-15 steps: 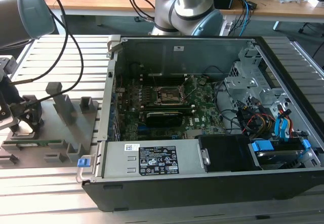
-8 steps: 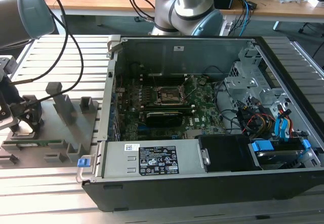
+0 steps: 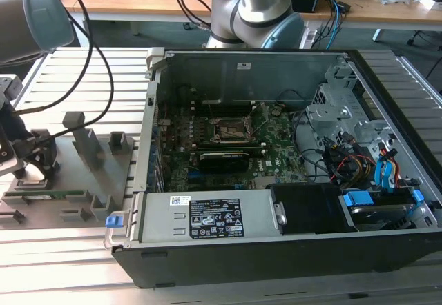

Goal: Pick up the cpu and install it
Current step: 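Pick up the cpu and move it towards the insertion slot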

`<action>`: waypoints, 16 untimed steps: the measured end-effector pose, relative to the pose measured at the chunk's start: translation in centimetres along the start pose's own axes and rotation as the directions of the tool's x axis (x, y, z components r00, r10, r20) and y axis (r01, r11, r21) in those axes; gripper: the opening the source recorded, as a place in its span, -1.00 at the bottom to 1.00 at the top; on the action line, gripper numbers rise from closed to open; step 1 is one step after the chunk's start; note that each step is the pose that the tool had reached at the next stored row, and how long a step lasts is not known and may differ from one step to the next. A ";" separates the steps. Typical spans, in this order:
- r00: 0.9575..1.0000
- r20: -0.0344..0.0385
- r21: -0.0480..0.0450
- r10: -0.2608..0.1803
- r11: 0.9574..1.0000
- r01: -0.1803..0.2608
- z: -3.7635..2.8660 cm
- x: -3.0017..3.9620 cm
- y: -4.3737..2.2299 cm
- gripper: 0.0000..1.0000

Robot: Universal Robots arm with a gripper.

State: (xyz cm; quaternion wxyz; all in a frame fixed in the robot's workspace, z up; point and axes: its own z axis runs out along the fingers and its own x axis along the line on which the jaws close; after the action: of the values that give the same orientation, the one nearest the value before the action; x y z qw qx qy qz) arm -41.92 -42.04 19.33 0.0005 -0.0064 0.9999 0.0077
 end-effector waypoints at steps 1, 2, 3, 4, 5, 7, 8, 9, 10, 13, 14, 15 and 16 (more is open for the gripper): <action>1.000 0.000 0.000 0.000 1.000 0.000 -0.31 0.00 0.03 0.09; 1.000 0.000 0.000 0.000 1.000 0.000 -0.51 0.00 0.05 0.09; 1.000 0.000 0.000 0.000 1.000 0.000 -0.66 0.00 0.07 0.09; 1.000 0.000 0.000 0.000 1.000 0.000 -0.93 0.00 0.10 0.09; 1.000 0.000 0.000 0.000 1.000 0.000 -1.28 0.00 0.12 0.09; 1.000 0.000 0.000 0.000 1.000 0.000 -1.79 0.00 0.15 0.09; 1.000 0.000 0.000 0.000 1.000 0.000 -1.88 -0.01 0.15 0.09; 1.000 0.000 0.000 0.000 1.000 0.000 -1.99 0.00 0.16 0.09; 1.000 0.000 0.000 0.000 1.000 0.000 -2.33 0.00 0.17 0.09; 1.000 0.000 0.000 0.000 1.000 0.000 -2.70 0.00 0.19 0.09; 1.000 0.000 0.000 0.000 1.000 0.000 -2.96 0.00 0.20 0.09; 1.000 0.000 0.000 0.000 1.000 0.000 -3.16 0.00 0.21 0.09; 1.000 0.000 0.000 0.000 1.000 0.000 -3.34 0.00 0.22 0.09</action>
State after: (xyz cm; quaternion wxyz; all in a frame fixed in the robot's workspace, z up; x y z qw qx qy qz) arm -41.92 -41.87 22.67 0.0005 -0.0063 1.0000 0.0077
